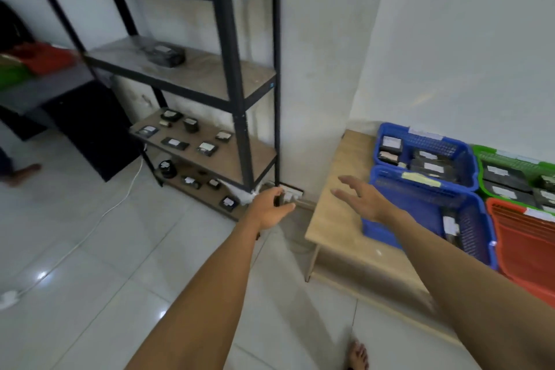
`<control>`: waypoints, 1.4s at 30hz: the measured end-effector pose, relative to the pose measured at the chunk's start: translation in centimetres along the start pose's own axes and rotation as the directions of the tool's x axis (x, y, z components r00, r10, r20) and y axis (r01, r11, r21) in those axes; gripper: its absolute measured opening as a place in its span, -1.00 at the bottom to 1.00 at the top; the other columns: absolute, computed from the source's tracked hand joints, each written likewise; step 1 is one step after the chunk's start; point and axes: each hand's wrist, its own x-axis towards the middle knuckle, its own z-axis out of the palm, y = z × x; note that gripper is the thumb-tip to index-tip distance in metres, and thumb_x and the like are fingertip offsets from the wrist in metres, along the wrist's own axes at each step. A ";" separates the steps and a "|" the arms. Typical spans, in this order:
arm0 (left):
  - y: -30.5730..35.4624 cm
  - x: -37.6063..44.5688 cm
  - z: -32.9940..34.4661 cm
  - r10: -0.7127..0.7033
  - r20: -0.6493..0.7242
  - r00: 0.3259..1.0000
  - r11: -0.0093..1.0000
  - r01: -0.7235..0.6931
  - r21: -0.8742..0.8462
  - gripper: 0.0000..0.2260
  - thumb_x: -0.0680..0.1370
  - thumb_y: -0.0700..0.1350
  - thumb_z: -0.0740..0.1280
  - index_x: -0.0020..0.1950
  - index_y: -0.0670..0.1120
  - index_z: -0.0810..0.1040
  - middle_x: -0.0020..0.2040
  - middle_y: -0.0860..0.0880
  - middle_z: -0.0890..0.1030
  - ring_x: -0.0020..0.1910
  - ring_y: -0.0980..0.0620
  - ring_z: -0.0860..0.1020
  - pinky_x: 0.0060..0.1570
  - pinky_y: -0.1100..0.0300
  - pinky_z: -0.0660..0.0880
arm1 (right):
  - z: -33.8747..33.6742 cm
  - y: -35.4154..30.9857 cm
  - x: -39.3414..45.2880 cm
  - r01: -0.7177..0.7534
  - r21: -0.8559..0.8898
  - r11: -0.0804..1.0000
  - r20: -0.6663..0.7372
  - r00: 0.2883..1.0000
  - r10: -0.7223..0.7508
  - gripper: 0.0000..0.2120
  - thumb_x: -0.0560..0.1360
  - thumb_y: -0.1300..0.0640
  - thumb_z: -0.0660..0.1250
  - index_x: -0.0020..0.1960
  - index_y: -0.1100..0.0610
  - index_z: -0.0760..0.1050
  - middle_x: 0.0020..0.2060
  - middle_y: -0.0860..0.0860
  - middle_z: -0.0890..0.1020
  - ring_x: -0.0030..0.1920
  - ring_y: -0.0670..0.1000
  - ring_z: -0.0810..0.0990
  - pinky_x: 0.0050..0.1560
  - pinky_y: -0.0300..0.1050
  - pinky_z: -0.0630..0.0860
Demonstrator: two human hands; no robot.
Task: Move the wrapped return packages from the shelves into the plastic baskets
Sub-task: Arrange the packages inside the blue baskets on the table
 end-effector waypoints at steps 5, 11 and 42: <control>-7.5 -5.4 -6.3 -0.050 -0.046 0.998 0.997 0.048 -0.055 -0.41 0.56 0.06 0.44 0.54 -0.08 0.37 0.50 -0.02 0.43 0.47 -0.04 0.40 0.44 0.05 0.36 | 7.9 -7.5 -0.3 0.012 0.023 1.000 0.019 1.000 -0.013 -0.38 0.62 -0.20 0.27 0.56 0.12 0.33 0.50 0.04 0.43 0.47 0.10 0.43 0.43 -0.04 0.33; -15.0 -6.9 -13.3 -0.113 -0.089 0.990 0.991 0.105 -0.086 -0.39 0.58 0.07 0.41 0.57 -0.08 0.34 0.53 -0.01 0.39 0.51 -0.03 0.35 0.45 0.06 0.32 | 15.2 -15.0 2.4 -0.007 0.074 0.997 0.080 0.997 0.001 -0.40 0.64 -0.17 0.26 0.57 0.13 0.33 0.50 0.06 0.43 0.47 0.09 0.41 0.29 -0.21 0.26; -42.5 35.6 -46.5 0.002 0.285 0.959 0.998 -0.020 0.058 -0.49 0.59 0.05 0.39 0.50 -0.08 0.42 0.39 -0.03 0.53 0.33 0.01 0.51 0.24 0.15 0.46 | 42.4 -35.9 44.1 -0.425 0.575 0.699 -0.125 0.799 0.588 -0.63 0.61 -0.10 0.35 0.33 0.07 0.48 0.14 0.02 0.62 0.09 0.04 0.59 -0.04 -0.23 0.51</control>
